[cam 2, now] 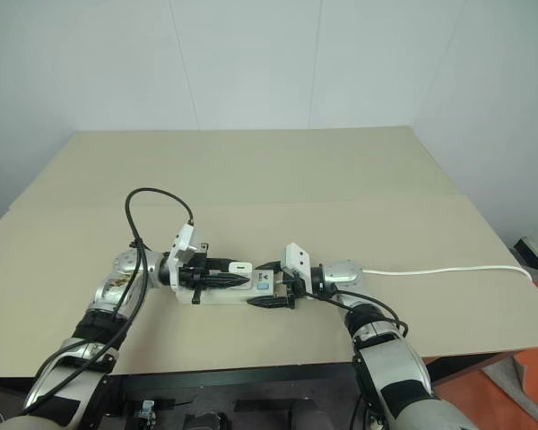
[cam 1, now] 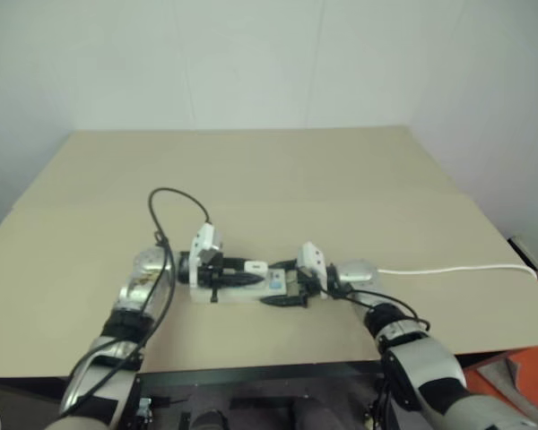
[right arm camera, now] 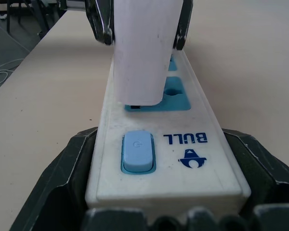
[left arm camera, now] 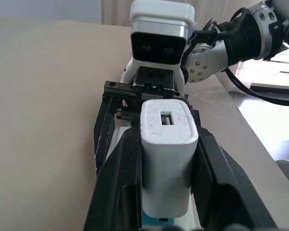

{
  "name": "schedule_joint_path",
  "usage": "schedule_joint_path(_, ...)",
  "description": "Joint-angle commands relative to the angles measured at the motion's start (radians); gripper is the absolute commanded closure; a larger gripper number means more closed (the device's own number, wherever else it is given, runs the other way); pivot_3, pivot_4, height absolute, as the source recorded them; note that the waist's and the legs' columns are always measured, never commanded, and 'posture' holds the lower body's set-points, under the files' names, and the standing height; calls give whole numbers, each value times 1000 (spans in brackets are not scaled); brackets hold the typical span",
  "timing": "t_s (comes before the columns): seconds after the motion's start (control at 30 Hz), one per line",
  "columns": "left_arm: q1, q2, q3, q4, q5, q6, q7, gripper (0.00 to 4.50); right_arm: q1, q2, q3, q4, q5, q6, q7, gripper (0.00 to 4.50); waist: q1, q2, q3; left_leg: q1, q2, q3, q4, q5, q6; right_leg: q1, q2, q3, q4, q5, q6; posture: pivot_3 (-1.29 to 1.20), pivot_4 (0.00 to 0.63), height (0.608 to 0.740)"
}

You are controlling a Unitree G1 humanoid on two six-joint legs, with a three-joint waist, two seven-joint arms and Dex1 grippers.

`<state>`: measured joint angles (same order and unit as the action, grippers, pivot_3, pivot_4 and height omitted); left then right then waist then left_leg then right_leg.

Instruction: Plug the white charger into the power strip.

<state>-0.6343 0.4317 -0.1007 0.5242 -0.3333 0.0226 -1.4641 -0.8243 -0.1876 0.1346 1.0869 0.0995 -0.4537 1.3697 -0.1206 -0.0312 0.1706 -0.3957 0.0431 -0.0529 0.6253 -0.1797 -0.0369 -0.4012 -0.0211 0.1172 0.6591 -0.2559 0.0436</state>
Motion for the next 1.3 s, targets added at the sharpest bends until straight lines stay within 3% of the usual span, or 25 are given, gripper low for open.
schedule_joint_path(0.03, -26, 17, 1, 41, 32, -18, 7, 3508, 20, -11, 9, 3, -24, 14, 12, 1079, 1, 0, 0, 0, 0, 0, 0, 0, 0, 0, 0, 0, 0, 0, 0, 0, 150, 740)
schedule_joint_path(0.47, 29, 76, -51, 132, 95, -57, -35, 3508, 18, -11, 8, 1, -24, 17, 10, 1079, -5, 1, -1, 11, 0, 0, -2, -1, 0, 12, 0, 0, -3, -1, 1, 0, 150, 740)
schedule_joint_path(1.13, 90, 93, -34, 85, 73, 12, 45, 3508, 13, -14, 7, 4, -29, 15, 11, 1079, -7, 5, -7, 13, 0, 1, -2, -1, 1, 13, 0, 1, -3, -1, 1, 0, 150, 740)
schedule_joint_path(1.3, 16, 81, -3, 62, 30, 37, 32, 1867, 14, -10, 7, 4, -29, 15, 11, 1079, -4, 6, -7, 13, 0, 0, -2, -1, 1, 13, 0, 1, -4, -1, 1, 0, 150, 740)
